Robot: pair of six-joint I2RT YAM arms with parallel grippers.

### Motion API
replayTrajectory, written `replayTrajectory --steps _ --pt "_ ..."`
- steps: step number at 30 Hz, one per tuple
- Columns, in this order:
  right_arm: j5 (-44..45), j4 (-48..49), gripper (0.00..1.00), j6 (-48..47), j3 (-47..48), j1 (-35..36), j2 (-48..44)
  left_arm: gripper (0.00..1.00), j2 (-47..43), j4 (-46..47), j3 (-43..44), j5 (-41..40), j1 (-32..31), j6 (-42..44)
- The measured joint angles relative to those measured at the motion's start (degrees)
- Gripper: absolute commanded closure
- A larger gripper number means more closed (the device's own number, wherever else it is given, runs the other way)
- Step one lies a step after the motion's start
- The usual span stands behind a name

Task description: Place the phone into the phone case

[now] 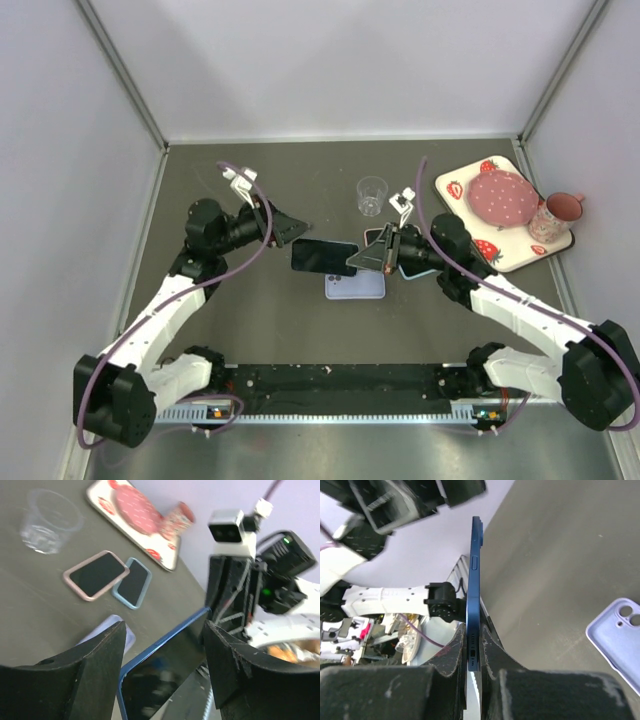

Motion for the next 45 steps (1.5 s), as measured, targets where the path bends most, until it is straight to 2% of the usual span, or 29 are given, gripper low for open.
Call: replayTrajectory --steps 7,14,21,30,38,45 --pt "4.3 -13.8 1.0 -5.8 2.5 -0.3 0.6 0.32 -1.0 -27.5 11.8 -16.6 0.0 16.5" --pt "4.9 -23.2 1.0 -10.1 3.0 -5.4 1.2 0.34 3.3 -40.5 12.9 -25.7 0.0 21.7" --pt "3.4 -28.2 1.0 -12.9 3.0 -12.9 1.2 0.36 6.9 -44.6 11.4 -30.4 -1.6 22.8" --pt "-0.4 -34.6 1.0 -17.7 2.8 -22.1 0.5 0.37 13.8 -44.9 11.4 -34.3 -8.4 23.5" --pt "-3.3 -35.9 1.0 -19.1 2.4 -23.3 -0.2 0.39 22.7 -44.3 14.2 -37.4 -16.6 23.0" --pt "-5.4 -36.3 1.0 -20.0 2.4 -23.3 0.1 0.39 23.7 -43.1 15.3 -37.7 -18.1 22.0"
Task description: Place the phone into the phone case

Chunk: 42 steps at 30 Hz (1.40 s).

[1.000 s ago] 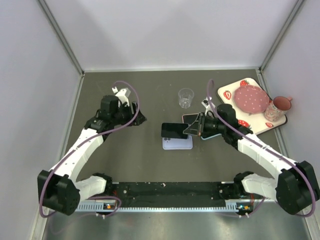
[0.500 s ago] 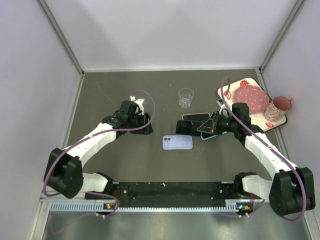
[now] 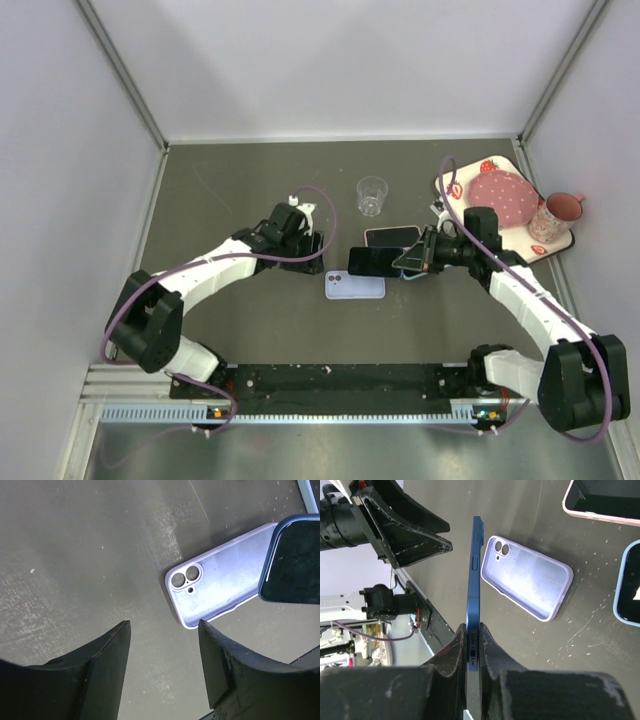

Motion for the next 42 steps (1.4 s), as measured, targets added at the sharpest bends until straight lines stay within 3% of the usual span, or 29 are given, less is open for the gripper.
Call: replayTrajectory --steps 11,42 --pt "-4.3 2.2 1.0 0.1 0.0 0.0 8.4 0.39 1.1 0.8 0.0 -0.1 0.0 -0.3" --pt "-5.6 7.4 1.0 0.8 2.8 5.9 24.9 0.4 3.8 2.6 -2.5 -0.4 0.0 -1.3"
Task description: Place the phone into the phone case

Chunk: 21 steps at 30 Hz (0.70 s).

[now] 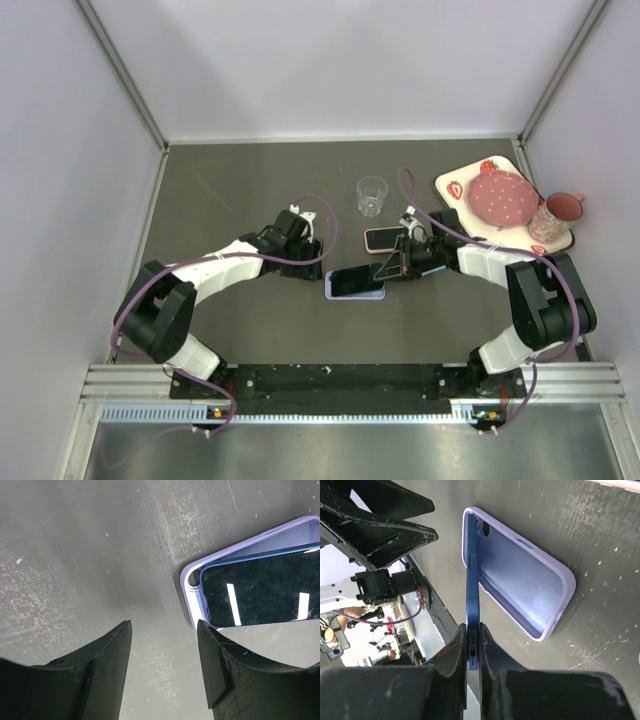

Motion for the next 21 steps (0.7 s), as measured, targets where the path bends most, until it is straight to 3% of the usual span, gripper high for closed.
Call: replayTrajectory --steps 21 --pt "0.8 -3.1 1.0 -0.6 4.5 0.6 7.7 0.43 1.9 0.6 -0.5 -3.5 0.0 0.0"
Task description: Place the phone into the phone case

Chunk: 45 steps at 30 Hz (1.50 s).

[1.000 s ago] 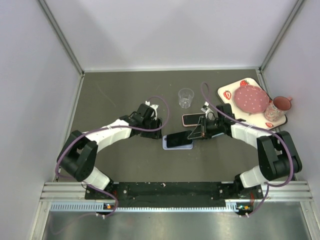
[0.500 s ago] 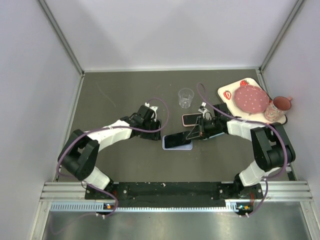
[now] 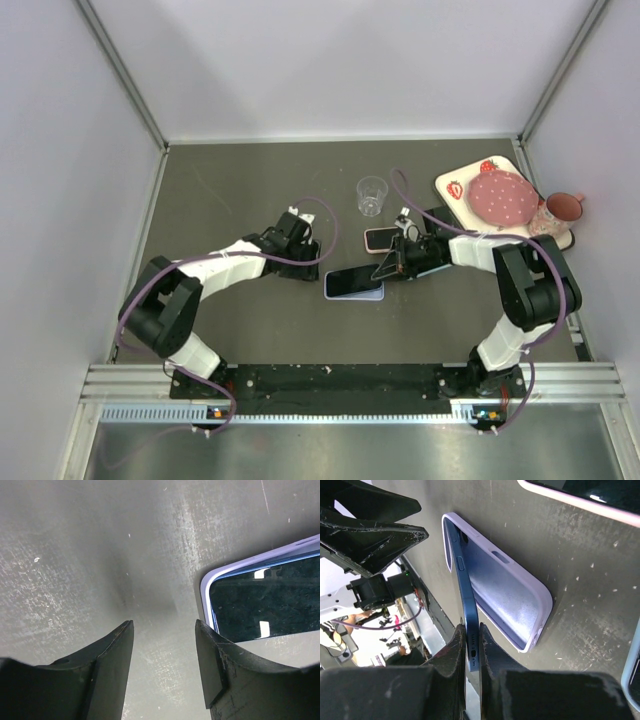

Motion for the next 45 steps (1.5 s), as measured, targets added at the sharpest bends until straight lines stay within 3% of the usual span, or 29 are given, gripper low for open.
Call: replayTrajectory --steps 18,28,32,40,43,45 --pt "4.3 9.6 1.0 6.8 -5.4 3.2 0.3 0.45 1.9 0.5 -0.6 -0.1 0.0 0.0" --pt "5.9 9.5 1.0 6.9 -5.1 4.2 0.9 0.48 -0.1 0.5 -0.6 0.0 0.0 0.0" --pt "6.8 8.4 1.0 6.6 -4.2 4.9 0.9 0.57 -3.0 0.6 -0.6 0.4 0.0 0.0" --pt "8.9 7.6 1.0 6.4 -1.9 7.5 2.3 0.92 -6.0 2.2 -0.6 3.4 -0.9 0.3" --pt "9.9 7.5 1.0 6.4 -0.9 8.5 3.3 1.0 -6.0 2.6 -0.6 4.6 -1.6 0.1" --pt "10.6 7.2 1.0 6.4 -0.1 9.4 3.9 1.0 -5.9 3.1 -0.6 5.4 -2.0 0.0"
